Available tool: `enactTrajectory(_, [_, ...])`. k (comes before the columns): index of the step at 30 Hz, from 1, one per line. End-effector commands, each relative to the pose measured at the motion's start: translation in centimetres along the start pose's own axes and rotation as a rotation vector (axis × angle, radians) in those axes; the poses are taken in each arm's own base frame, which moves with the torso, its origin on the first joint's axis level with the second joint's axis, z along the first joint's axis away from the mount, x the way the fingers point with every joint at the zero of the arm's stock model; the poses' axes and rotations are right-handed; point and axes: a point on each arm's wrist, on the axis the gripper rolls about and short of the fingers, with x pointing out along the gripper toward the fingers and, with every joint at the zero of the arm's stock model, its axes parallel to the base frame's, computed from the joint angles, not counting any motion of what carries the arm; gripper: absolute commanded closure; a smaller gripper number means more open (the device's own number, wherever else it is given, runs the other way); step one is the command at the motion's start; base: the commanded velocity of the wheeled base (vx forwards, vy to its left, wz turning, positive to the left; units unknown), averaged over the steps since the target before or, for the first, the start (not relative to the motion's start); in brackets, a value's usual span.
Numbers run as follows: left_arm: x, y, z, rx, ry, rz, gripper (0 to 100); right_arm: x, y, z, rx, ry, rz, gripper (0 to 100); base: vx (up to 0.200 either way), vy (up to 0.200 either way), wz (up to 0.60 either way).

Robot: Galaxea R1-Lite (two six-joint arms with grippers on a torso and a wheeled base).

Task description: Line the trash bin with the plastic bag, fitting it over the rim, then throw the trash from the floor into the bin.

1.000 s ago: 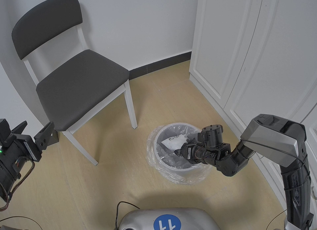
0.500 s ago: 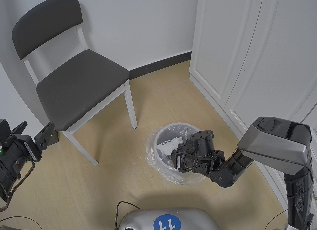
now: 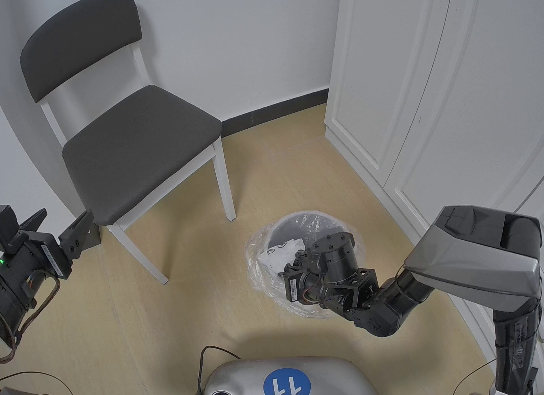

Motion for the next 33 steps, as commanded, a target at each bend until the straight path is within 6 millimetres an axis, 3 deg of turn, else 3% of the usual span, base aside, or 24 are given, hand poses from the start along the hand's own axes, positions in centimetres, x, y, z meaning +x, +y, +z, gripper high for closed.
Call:
enactTrajectory(1, [0.0, 0.0, 0.0, 0.0, 0.001, 0.0, 0, -0.2, 0.7, -0.4, -0.015, 0.01, 0.013, 100, 0.0, 0.0, 0.0])
enactTrajectory(10, [0.0, 0.0, 0.0, 0.0, 0.001, 0.0, 0, 1.6, 0.1, -2.1, -0.018, 0.045, -0.013, 100, 0.0, 0.0, 0.0])
enactTrajectory(13, [0.0, 0.0, 0.0, 0.0, 0.0, 0.001, 0, 1.4, -0.9, -0.6, -0.007, 0.004, -0.059, 100, 0.0, 0.0, 0.0])
enactTrajectory(16, [0.0, 0.0, 0.0, 0.0, 0.0, 0.001, 0, -0.2, -1.6, 2.0, -0.009, -0.057, -0.075, 100, 0.0, 0.0, 0.0])
enactTrajectory(19, [0.0, 0.0, -0.1, 0.001, 0.003, 0.0, 0, -1.2, -2.1, 3.2, -0.004, -0.086, -0.08, 100, 0.0, 0.0, 0.0])
enactTrajectory(20, [0.0, 0.0, -0.1, 0.001, 0.003, 0.0, 0, -2.2, -2.8, 4.6, 0.0, -0.118, -0.093, 100, 0.0, 0.0, 0.0])
enactTrajectory(24, [0.0, 0.0, -0.1, 0.001, 0.004, 0.0, 0, -3.2, -4.6, 6.0, -0.004, -0.151, -0.13, 100, 0.0, 0.0, 0.0])
enactTrajectory(28, [0.0, 0.0, -0.2, 0.003, 0.008, 0.001, 0, -3.0, -5.3, 5.6, -0.031, -0.131, -0.151, 100, 0.0, 0.0, 0.0])
enactTrajectory(33, [0.0, 0.0, -0.3, 0.004, 0.011, -0.002, 0, -2.0, -5.2, 3.1, -0.116, -0.053, -0.158, 100, 0.0, 0.0, 0.0])
